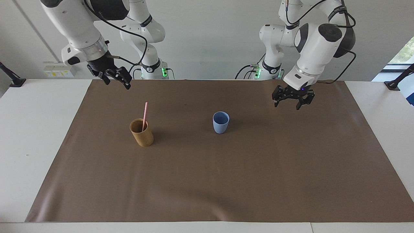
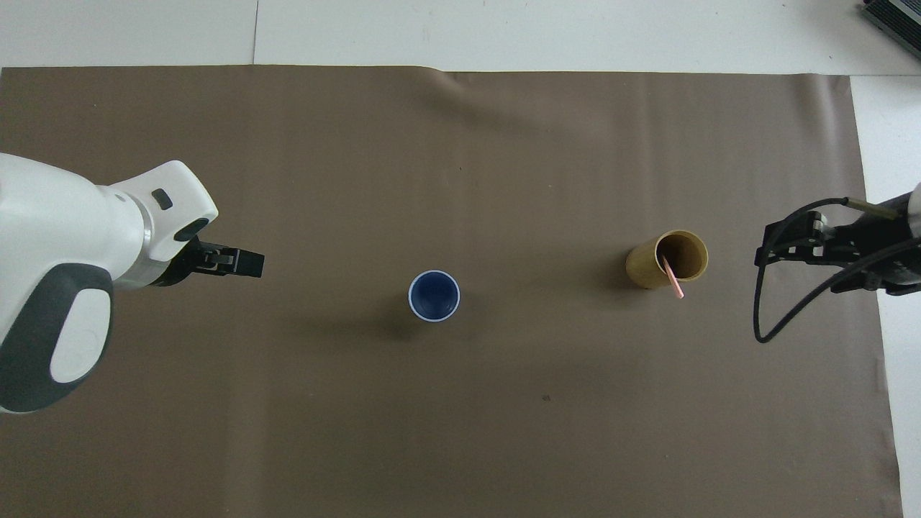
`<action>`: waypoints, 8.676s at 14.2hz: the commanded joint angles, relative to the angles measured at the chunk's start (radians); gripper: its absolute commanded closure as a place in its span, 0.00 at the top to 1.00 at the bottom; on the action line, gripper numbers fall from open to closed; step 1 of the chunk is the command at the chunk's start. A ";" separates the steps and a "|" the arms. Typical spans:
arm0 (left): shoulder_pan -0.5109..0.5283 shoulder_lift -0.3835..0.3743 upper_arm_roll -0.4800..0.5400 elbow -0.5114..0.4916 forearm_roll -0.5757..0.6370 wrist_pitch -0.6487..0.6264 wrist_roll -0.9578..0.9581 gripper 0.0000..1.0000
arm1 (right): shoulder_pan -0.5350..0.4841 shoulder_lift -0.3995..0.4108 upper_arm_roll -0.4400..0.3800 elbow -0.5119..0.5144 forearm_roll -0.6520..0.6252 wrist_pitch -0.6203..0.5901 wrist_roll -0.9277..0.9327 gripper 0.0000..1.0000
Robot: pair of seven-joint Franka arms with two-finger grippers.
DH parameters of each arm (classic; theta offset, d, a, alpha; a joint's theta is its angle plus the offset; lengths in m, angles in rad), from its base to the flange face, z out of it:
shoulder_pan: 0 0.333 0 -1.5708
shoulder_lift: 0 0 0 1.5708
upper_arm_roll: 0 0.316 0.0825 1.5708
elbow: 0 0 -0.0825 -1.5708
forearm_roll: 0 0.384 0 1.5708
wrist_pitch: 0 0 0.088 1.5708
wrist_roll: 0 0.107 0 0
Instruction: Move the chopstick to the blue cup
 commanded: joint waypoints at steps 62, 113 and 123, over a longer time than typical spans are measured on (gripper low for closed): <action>0.210 0.033 -0.021 0.292 0.010 -0.324 0.220 1.00 | 0.163 0.065 0.048 0.059 0.731 0.090 0.813 0.00; 0.210 0.020 -0.025 0.289 0.015 -0.323 0.220 1.00 | 0.002 -0.070 0.036 0.074 -0.111 0.007 -0.194 1.00; 0.212 0.008 -0.051 0.302 0.073 -0.323 0.150 1.00 | -0.044 -0.061 0.031 0.106 -0.160 -0.084 -0.271 1.00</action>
